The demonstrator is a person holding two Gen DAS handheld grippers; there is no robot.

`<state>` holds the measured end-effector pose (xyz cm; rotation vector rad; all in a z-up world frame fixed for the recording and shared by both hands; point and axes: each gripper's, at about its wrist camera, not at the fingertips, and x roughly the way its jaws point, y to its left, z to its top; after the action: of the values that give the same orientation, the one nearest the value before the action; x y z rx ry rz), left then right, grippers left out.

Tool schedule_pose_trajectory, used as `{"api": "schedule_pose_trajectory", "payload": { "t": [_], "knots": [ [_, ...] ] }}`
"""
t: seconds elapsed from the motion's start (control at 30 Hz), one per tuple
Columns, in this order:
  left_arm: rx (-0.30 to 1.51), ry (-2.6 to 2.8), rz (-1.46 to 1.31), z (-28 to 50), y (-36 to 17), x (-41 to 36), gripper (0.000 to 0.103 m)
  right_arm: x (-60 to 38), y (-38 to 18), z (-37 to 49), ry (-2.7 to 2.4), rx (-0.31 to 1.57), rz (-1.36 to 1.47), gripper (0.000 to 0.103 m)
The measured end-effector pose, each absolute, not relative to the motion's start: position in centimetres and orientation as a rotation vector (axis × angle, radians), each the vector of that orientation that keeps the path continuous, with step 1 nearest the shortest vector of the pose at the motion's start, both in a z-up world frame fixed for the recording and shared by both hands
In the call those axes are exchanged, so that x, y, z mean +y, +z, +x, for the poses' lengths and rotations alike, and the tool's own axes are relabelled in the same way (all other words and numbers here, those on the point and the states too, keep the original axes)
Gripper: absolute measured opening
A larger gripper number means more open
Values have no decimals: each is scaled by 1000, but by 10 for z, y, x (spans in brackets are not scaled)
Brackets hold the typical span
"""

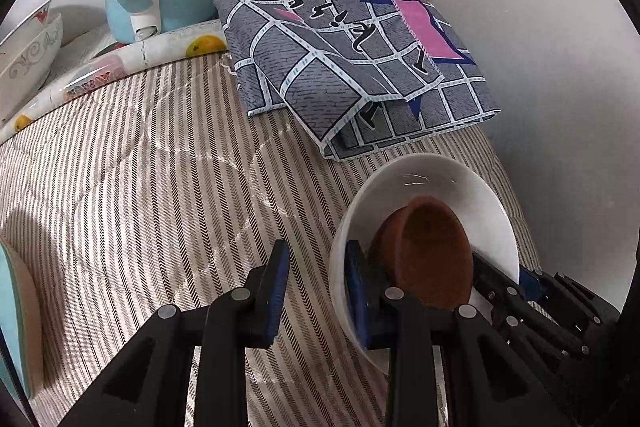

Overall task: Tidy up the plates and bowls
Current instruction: 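Close both tools on the rim of the white bowl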

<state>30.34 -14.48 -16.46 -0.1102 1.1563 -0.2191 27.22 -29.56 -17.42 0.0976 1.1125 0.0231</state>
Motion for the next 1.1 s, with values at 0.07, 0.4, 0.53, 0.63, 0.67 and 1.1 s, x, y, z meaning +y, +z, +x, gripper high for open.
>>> {"api": "schedule_pose_trajectory", "payload": {
  "t": [0.07, 0.4, 0.53, 0.63, 0.67, 1.1],
  "knots": [
    [1156, -218, -104, 305, -167, -148, 27, -296, -177, 274, 27, 1129, 101, 19],
    [1142, -216, -114, 309, -173, -149, 27, -296, -178, 273, 11, 1102, 88, 28],
    [1151, -222, -127, 310, -173, -146, 28, -300, -179, 272, 4, 1095, 133, 28],
    [1154, -230, -130, 310, -173, -144, 28, -302, -179, 271, -1, 1086, 156, 28],
    [1150, -230, -130, 309, -173, -145, 26, -303, -180, 270, -3, 1082, 162, 28],
    [1128, -241, -131, 303, -169, -154, 8, -297, -179, 269, 0, 1072, 188, 13]
  ]
}}
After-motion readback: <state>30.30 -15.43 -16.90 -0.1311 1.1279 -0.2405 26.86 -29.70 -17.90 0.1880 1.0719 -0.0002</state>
